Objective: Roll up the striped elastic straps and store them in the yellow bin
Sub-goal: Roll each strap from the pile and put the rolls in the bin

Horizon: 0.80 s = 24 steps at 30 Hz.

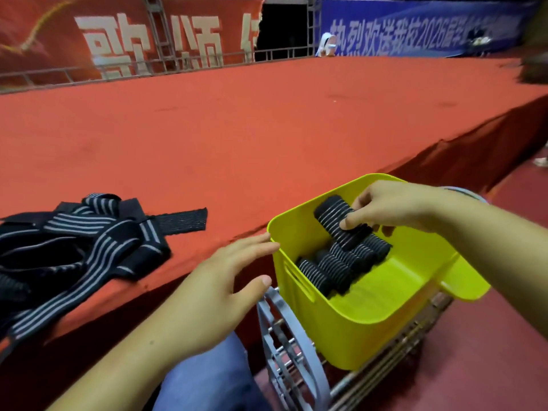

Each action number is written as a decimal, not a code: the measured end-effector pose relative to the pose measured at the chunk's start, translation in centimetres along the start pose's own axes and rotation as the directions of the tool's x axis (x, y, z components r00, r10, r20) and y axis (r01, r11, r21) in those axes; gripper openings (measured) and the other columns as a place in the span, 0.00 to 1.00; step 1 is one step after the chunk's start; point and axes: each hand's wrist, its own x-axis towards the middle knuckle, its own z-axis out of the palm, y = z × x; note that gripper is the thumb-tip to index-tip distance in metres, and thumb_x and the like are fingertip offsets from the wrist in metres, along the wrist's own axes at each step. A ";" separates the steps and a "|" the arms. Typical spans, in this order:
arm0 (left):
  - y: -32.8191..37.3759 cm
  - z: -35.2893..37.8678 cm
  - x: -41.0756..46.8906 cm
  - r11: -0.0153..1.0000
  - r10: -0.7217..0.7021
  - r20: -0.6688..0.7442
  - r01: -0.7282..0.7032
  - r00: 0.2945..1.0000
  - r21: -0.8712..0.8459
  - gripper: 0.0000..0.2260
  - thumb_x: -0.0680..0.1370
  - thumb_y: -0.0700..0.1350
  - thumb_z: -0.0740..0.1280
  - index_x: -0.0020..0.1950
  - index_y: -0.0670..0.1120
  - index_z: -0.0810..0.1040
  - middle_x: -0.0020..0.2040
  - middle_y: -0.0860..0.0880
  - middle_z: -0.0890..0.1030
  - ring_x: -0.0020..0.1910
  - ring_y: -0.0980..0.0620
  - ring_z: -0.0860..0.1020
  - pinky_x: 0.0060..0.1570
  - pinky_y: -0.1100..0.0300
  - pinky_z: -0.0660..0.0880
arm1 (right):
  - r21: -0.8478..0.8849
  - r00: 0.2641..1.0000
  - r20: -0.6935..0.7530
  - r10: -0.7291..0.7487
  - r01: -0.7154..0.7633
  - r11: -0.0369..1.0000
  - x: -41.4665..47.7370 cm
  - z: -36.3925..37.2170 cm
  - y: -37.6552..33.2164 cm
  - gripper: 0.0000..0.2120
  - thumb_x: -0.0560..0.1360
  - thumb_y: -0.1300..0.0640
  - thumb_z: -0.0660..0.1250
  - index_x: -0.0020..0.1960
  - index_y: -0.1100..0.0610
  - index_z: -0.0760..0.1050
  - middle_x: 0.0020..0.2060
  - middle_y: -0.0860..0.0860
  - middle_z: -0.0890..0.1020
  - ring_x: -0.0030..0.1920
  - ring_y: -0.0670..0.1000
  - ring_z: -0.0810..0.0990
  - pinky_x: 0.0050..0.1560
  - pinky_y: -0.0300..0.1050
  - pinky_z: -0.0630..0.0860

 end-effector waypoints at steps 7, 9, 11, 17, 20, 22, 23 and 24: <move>-0.3 2.6 -0.4 0.995 0.023 0.029 -0.026 0.999 0.092 0.22 0.82 0.52 0.66 0.74 0.69 0.69 0.75 0.76 0.62 0.76 0.72 0.59 0.73 0.70 0.57 | -0.108 0.982 0.188 -0.010 0.031 0.994 1.8 3.5 -1.3 0.17 0.73 0.43 0.79 0.41 0.58 0.84 0.30 0.50 0.80 0.32 0.51 0.77 0.31 0.41 0.74; -0.4 3.0 -0.7 0.992 0.036 0.033 -0.040 0.999 0.123 0.24 0.82 0.51 0.66 0.75 0.68 0.67 0.74 0.75 0.64 0.77 0.69 0.60 0.73 0.70 0.59 | -0.211 0.972 0.235 0.009 0.042 0.977 2.2 4.9 -2.6 0.18 0.74 0.43 0.78 0.40 0.58 0.82 0.30 0.50 0.80 0.29 0.50 0.77 0.31 0.39 0.74; -0.3 3.3 -0.6 0.986 0.056 0.011 -0.057 0.998 0.156 0.23 0.82 0.51 0.66 0.75 0.67 0.67 0.74 0.72 0.66 0.77 0.66 0.62 0.73 0.69 0.61 | -0.306 0.965 0.261 0.023 0.059 0.950 2.8 6.5 -3.5 0.20 0.75 0.43 0.78 0.37 0.57 0.78 0.30 0.51 0.81 0.29 0.51 0.78 0.32 0.40 0.75; 0.1 3.3 0.5 0.979 0.073 -0.060 -0.060 0.996 0.195 0.21 0.81 0.50 0.66 0.73 0.66 0.71 0.74 0.73 0.66 0.75 0.69 0.62 0.69 0.79 0.55 | -0.387 0.919 0.373 0.128 0.029 0.922 4.4 9.2 -4.9 0.18 0.79 0.45 0.75 0.51 0.60 0.78 0.48 0.56 0.85 0.52 0.56 0.87 0.57 0.53 0.85; 0.1 3.2 0.9 0.982 0.054 -0.059 -0.043 0.997 0.185 0.20 0.80 0.49 0.67 0.71 0.67 0.74 0.72 0.74 0.68 0.74 0.69 0.65 0.68 0.78 0.58 | -0.386 0.900 0.407 0.157 0.014 0.922 4.4 9.7 -5.1 0.18 0.81 0.46 0.72 0.58 0.61 0.76 0.49 0.56 0.84 0.52 0.56 0.86 0.63 0.55 0.83; 0.2 3.0 0.9 0.985 0.016 -0.049 -0.007 0.999 0.170 0.20 0.80 0.48 0.67 0.70 0.67 0.76 0.71 0.75 0.69 0.74 0.69 0.66 0.68 0.75 0.60 | -0.405 0.896 0.415 0.160 0.024 0.914 4.5 10.1 -5.1 0.16 0.82 0.47 0.71 0.58 0.60 0.74 0.46 0.55 0.83 0.52 0.55 0.85 0.64 0.55 0.82; 0.3 2.9 1.0 0.986 0.008 -0.054 0.001 0.999 0.165 0.21 0.80 0.48 0.67 0.70 0.67 0.76 0.71 0.75 0.70 0.73 0.69 0.67 0.68 0.75 0.61 | -0.415 0.894 0.422 0.153 0.040 0.909 4.4 10.1 -5.1 0.16 0.82 0.48 0.71 0.59 0.60 0.74 0.47 0.55 0.83 0.53 0.55 0.86 0.65 0.55 0.82; 0.2 2.9 1.1 0.988 0.003 -0.059 0.006 0.998 0.155 0.21 0.80 0.47 0.68 0.69 0.67 0.76 0.71 0.75 0.70 0.73 0.70 0.67 0.68 0.76 0.61 | -0.419 0.892 0.424 0.156 0.041 0.907 4.4 10.2 -5.1 0.16 0.82 0.48 0.71 0.59 0.59 0.75 0.48 0.55 0.83 0.55 0.55 0.86 0.65 0.55 0.82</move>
